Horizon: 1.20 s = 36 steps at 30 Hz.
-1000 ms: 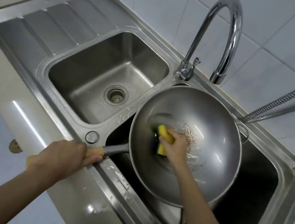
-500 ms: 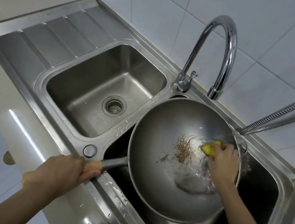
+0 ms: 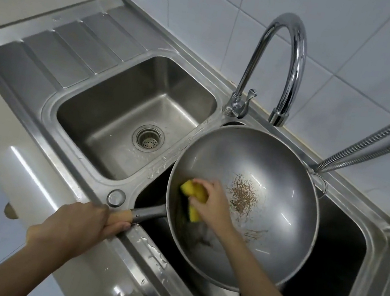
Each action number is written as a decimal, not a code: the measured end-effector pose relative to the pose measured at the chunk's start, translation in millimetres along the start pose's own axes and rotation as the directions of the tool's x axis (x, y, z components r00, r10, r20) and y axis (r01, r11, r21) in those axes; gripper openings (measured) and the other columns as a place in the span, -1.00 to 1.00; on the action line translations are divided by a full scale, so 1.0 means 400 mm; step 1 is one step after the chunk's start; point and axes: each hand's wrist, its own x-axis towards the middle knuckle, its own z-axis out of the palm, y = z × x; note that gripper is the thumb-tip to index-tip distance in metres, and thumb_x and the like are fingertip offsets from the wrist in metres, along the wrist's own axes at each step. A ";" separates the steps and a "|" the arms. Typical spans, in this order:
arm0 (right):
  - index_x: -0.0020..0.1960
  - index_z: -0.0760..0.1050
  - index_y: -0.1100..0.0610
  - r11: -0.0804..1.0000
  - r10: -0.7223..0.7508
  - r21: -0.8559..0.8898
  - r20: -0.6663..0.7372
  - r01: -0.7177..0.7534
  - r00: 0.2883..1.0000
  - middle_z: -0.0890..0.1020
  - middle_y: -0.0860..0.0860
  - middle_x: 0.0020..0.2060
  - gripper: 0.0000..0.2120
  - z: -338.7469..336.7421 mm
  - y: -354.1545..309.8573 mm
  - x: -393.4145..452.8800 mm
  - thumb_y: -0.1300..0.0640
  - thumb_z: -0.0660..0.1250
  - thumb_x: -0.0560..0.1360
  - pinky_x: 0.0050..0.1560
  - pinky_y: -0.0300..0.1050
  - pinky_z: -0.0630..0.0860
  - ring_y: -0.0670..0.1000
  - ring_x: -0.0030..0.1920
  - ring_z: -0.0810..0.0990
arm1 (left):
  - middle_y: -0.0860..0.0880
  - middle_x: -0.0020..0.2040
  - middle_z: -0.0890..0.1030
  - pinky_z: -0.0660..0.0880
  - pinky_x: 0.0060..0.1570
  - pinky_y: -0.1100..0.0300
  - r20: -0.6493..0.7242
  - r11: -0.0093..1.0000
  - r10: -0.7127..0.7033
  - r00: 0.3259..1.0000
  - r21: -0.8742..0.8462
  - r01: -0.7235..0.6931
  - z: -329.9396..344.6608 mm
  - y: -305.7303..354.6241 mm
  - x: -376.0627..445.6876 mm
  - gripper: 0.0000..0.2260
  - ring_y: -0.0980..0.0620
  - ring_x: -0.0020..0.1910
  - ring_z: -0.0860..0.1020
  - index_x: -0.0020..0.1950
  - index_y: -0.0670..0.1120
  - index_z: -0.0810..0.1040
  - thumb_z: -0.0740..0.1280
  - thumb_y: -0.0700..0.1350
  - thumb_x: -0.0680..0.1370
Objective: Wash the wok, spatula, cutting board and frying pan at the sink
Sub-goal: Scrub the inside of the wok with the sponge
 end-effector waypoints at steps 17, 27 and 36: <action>0.16 0.58 0.06 0.971 0.177 -0.127 -0.170 -0.200 0.969 0.48 0.16 0.05 -0.59 -0.089 0.079 0.039 0.14 0.40 0.30 0.08 -0.15 0.34 0.16 0.09 0.47 | 0.09 -0.24 0.48 0.38 -0.25 0.22 0.012 1.000 -0.016 1.000 0.009 0.016 0.001 0.005 0.002 -0.51 0.06 -0.10 0.62 -0.18 0.07 0.34 -0.07 0.45 0.46; 0.20 0.53 -0.07 0.929 0.117 -0.361 0.095 -0.075 0.989 0.48 -0.03 0.07 -0.58 -0.036 0.085 -0.240 0.08 0.43 0.34 0.10 -0.10 0.42 0.02 0.07 0.46 | 0.11 -0.31 0.42 0.35 -0.26 0.22 0.020 0.999 -0.017 1.000 -0.030 0.018 -0.014 0.006 0.001 -0.53 0.07 -0.28 0.48 -0.29 0.08 0.25 -0.09 0.45 0.44; 0.17 0.53 0.09 0.691 0.149 -0.635 -0.342 -0.345 0.928 0.48 0.23 -0.01 -0.67 -0.247 0.233 -0.093 0.15 0.43 0.41 -0.11 0.10 0.48 0.24 -0.06 0.47 | 0.10 -0.29 0.45 0.36 -0.24 0.21 0.048 0.999 0.001 0.999 -0.043 0.001 -0.036 0.021 -0.008 -0.56 0.04 -0.20 0.57 -0.30 0.09 0.24 -0.07 0.41 0.49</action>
